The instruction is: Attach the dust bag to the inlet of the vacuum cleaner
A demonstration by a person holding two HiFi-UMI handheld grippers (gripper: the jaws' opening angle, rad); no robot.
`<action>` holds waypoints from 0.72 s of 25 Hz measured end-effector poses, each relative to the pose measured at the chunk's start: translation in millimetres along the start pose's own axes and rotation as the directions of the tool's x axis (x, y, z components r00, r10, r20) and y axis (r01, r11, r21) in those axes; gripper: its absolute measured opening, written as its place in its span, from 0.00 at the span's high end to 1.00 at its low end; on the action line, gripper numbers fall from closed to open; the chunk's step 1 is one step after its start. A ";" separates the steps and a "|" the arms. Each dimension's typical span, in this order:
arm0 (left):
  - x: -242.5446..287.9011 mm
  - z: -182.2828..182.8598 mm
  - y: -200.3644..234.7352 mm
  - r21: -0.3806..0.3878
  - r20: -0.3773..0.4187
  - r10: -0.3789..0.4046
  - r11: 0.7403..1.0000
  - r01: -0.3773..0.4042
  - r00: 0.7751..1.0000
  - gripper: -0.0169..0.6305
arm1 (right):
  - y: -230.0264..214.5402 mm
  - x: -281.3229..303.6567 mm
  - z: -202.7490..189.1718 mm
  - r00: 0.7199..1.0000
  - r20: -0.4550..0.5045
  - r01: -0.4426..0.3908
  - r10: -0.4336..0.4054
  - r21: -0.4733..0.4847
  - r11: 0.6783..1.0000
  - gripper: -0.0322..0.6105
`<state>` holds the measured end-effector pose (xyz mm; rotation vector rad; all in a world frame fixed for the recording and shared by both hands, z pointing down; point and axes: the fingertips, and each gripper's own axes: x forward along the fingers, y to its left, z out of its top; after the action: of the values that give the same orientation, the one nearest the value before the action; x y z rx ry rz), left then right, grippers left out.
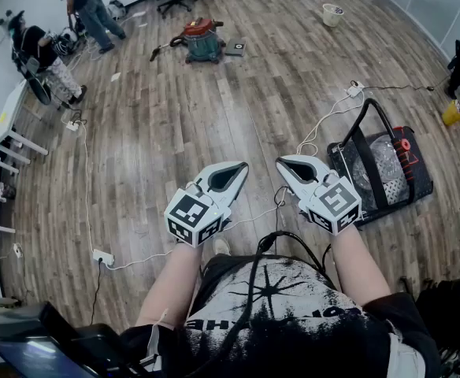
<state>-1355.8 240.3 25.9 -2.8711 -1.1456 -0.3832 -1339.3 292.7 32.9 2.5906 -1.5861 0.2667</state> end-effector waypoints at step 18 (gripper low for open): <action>8.5 -2.7 -15.6 0.007 -0.003 -0.028 1.000 0.029 1.000 0.97 | 2.2 -6.7 -2.6 1.000 0.010 -0.003 0.003 0.007 1.000 0.95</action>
<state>-1361.2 257.1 29.5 -2.8497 -1.1860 -0.3837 -1344.5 298.0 34.1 2.5993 -1.5958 0.2607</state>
